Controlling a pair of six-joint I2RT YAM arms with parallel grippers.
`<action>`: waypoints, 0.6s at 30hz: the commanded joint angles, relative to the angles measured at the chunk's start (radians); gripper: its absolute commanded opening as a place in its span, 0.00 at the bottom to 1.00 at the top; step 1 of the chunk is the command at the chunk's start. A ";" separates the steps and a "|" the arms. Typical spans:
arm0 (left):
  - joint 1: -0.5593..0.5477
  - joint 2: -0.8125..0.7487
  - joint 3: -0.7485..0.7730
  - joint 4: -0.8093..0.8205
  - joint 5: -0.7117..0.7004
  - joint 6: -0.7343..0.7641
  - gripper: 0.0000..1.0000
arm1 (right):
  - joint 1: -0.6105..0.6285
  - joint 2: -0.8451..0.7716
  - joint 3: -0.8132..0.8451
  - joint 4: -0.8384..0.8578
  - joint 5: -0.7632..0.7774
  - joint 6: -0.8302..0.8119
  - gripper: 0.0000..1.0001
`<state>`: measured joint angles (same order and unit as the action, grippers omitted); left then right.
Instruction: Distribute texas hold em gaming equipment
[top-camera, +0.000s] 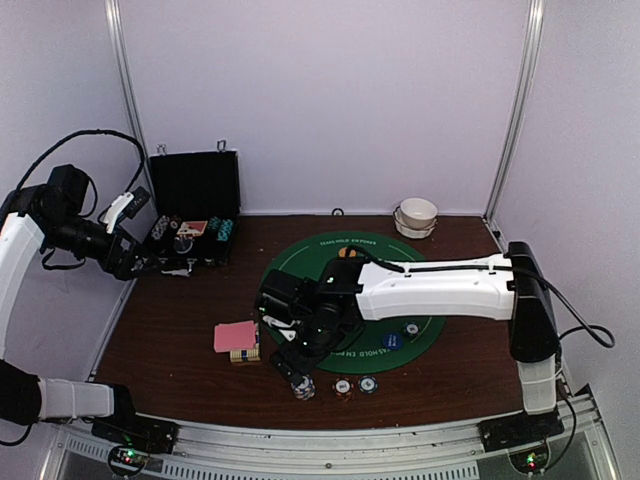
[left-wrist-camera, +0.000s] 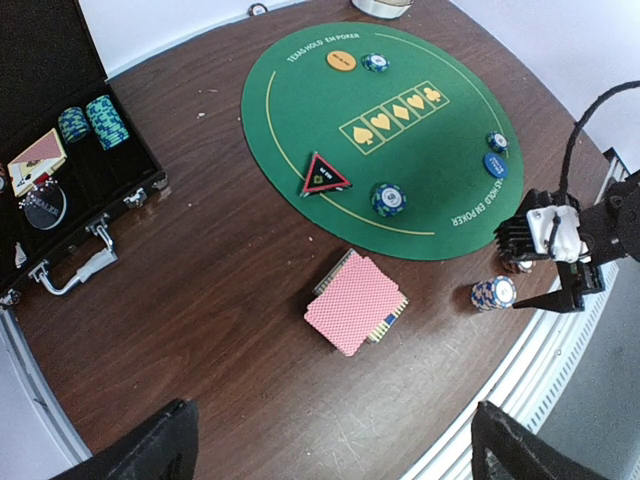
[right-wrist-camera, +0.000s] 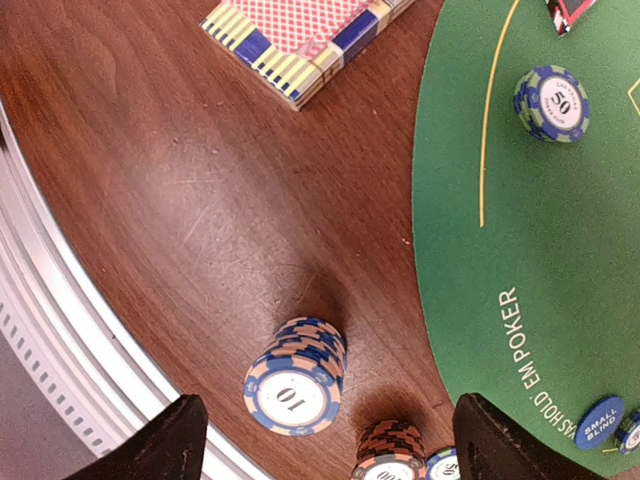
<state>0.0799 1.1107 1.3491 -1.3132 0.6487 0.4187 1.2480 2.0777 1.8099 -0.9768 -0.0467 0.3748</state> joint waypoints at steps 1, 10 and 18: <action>0.008 -0.002 0.030 -0.012 0.019 0.006 0.98 | 0.006 0.039 0.067 -0.040 -0.044 -0.054 0.87; 0.008 -0.001 0.030 -0.014 0.017 0.011 0.98 | 0.009 0.107 0.073 -0.049 -0.081 -0.067 0.82; 0.008 -0.002 0.030 -0.013 0.016 0.011 0.98 | 0.009 0.137 0.063 -0.032 -0.090 -0.068 0.78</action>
<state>0.0799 1.1107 1.3533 -1.3197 0.6491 0.4191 1.2507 2.1998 1.8622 -1.0065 -0.1272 0.3153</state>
